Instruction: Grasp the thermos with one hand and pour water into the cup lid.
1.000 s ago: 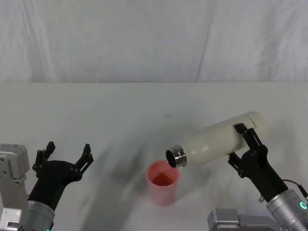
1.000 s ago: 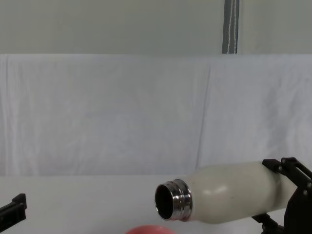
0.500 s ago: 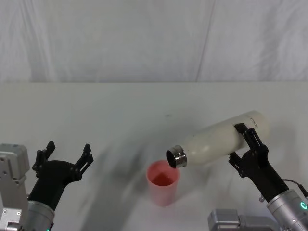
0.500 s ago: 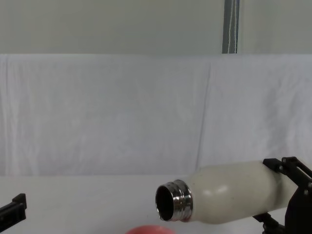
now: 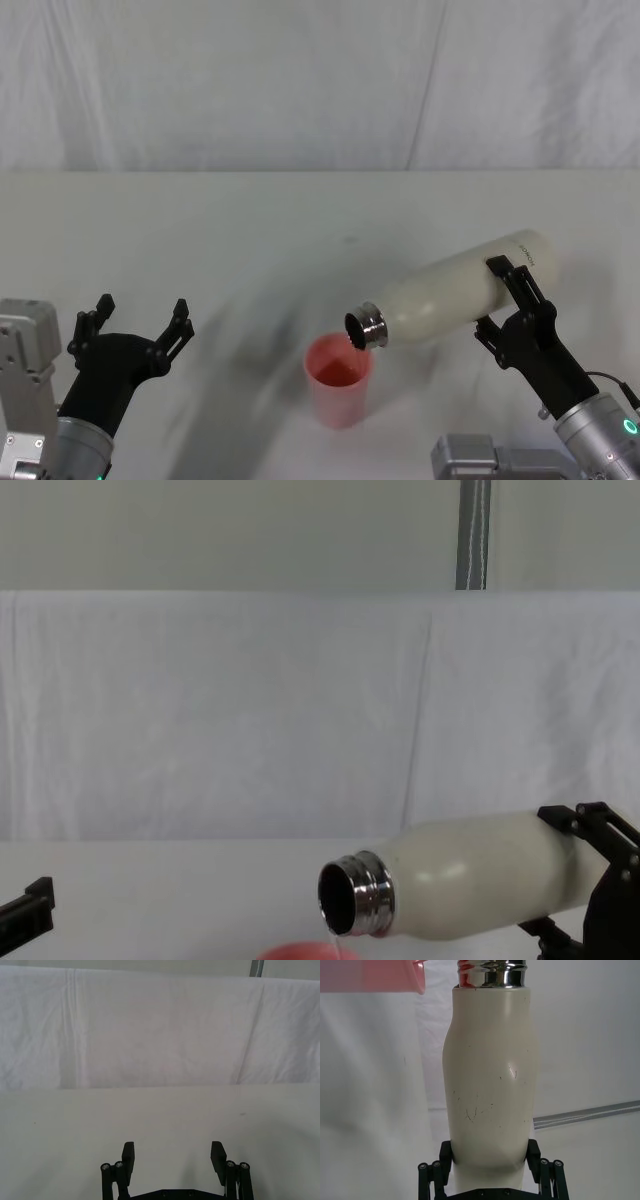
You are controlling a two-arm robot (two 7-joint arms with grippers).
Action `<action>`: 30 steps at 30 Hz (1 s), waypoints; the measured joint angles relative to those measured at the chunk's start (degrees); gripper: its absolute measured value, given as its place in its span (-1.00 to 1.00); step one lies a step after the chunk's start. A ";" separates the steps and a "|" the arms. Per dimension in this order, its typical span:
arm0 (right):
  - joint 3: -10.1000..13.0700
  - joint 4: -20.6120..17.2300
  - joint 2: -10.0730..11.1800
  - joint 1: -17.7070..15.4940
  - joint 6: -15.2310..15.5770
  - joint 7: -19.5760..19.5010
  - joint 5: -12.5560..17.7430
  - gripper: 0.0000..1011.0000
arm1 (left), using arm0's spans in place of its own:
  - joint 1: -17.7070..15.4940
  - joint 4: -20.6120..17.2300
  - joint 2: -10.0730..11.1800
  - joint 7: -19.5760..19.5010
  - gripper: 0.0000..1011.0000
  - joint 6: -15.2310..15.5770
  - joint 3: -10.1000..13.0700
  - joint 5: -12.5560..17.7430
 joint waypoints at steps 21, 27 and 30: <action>-0.14 0.00 0.10 0.15 0.13 0.01 -0.15 0.85 | 0.00 0.00 0.00 0.00 0.98 0.00 0.00 0.00; -0.17 -0.03 0.09 0.17 0.21 0.01 -0.18 0.85 | 0.00 0.00 0.00 0.00 0.98 0.00 0.00 0.00; -0.17 -0.08 0.09 0.17 0.23 0.01 -0.18 0.85 | 0.00 0.00 0.00 0.00 0.98 0.00 0.00 0.00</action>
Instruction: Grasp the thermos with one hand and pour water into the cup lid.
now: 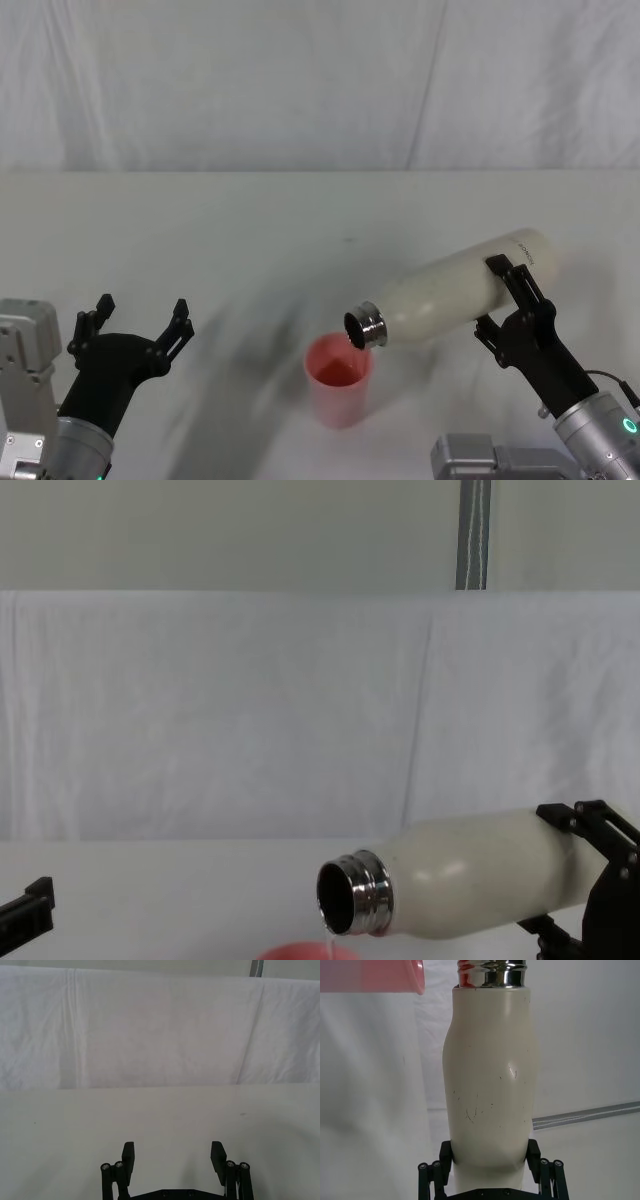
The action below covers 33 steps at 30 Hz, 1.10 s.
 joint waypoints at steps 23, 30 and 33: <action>0.09 -0.11 0.12 0.14 -0.09 0.03 0.01 0.85 | 0.00 0.00 0.00 0.00 0.98 0.00 0.00 0.00; 0.02 -0.07 0.08 0.20 -0.07 0.03 0.00 0.85 | 0.00 0.00 0.00 0.00 0.98 0.00 0.00 0.00; -0.01 -0.05 0.07 0.22 -0.07 0.02 -0.03 0.85 | 0.00 0.00 0.00 0.00 0.98 0.00 0.00 0.00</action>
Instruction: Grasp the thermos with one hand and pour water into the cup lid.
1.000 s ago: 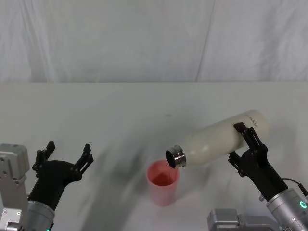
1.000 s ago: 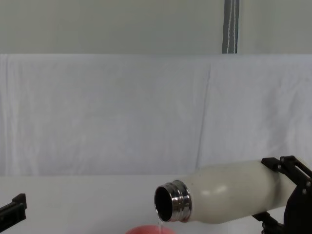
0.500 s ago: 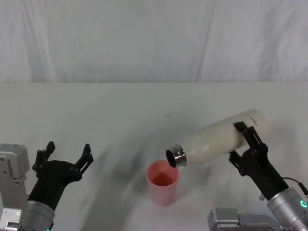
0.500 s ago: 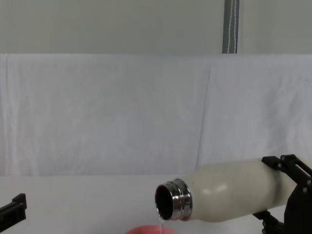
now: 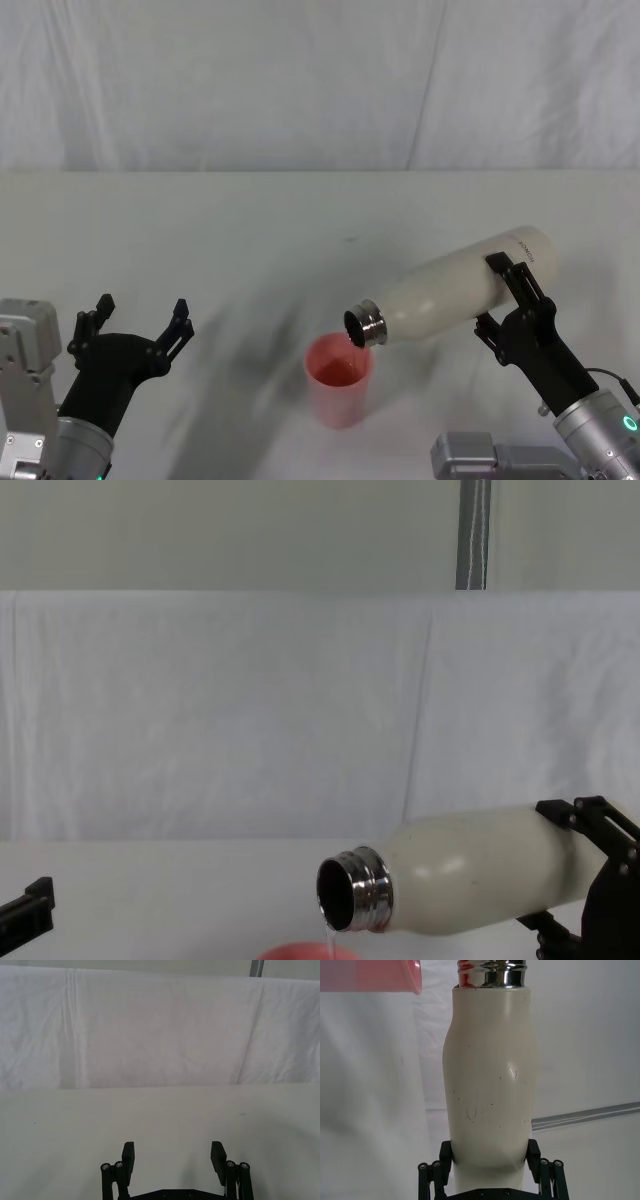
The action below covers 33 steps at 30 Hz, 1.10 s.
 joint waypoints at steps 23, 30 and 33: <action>-0.11 -0.01 0.06 -0.30 0.14 -0.16 -0.17 0.85 | 0.00 0.00 0.00 0.00 0.98 0.00 0.00 0.00; -0.14 -0.01 0.07 -0.31 0.16 -0.21 -0.29 0.85 | 0.00 0.00 0.00 0.00 0.98 0.00 0.00 0.00; -0.16 -0.01 0.09 -0.30 0.16 -0.23 -0.30 0.85 | 0.00 0.00 0.00 0.00 0.98 0.00 0.00 0.00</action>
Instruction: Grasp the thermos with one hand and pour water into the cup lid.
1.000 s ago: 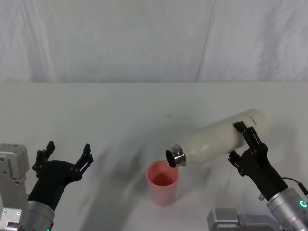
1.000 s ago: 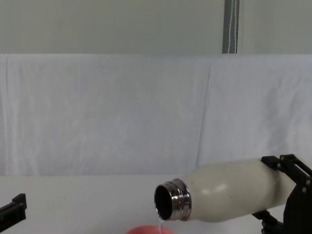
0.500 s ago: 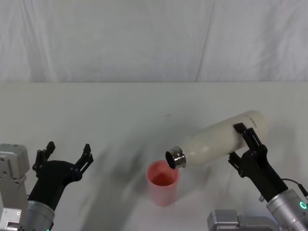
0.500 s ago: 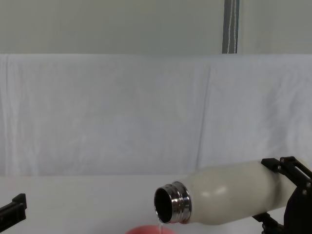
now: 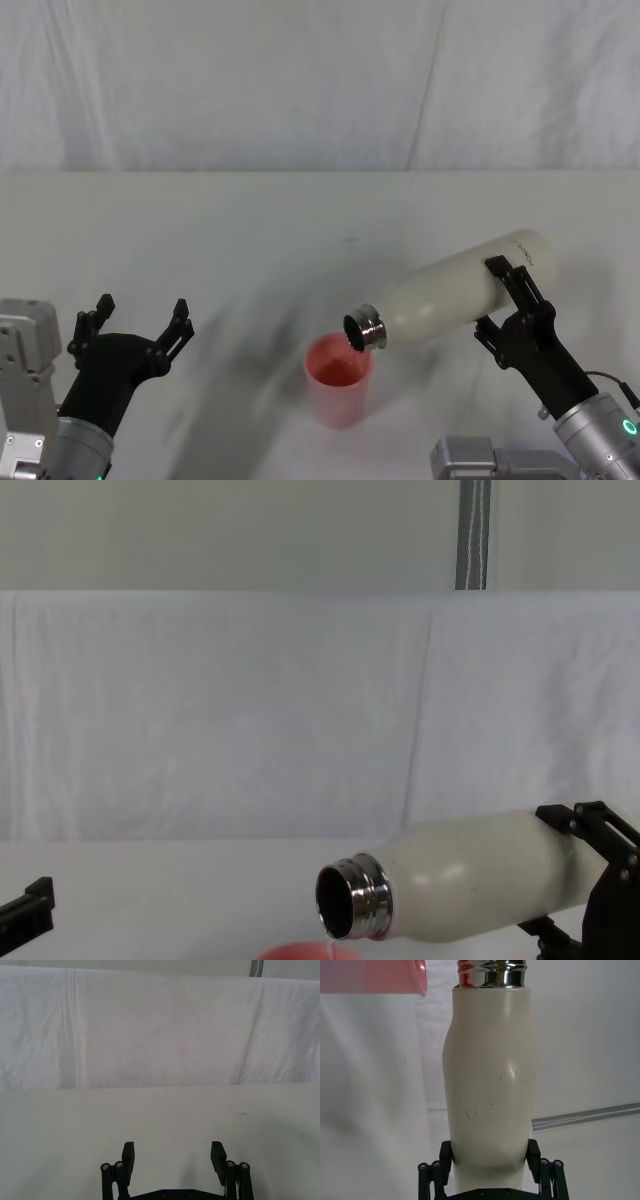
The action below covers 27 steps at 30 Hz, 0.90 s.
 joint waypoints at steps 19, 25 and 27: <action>-0.13 -0.01 0.00 0.08 0.07 0.00 -0.09 0.85 | 0.00 0.00 0.00 0.00 0.98 0.00 0.00 0.00; -0.20 -0.01 0.01 0.12 0.08 0.00 -0.14 0.85 | 0.00 0.00 0.00 0.00 0.98 0.00 0.00 0.00; -0.22 -0.01 0.02 0.13 0.07 0.01 -0.14 0.85 | 0.00 0.00 0.00 0.00 0.98 0.00 0.00 0.00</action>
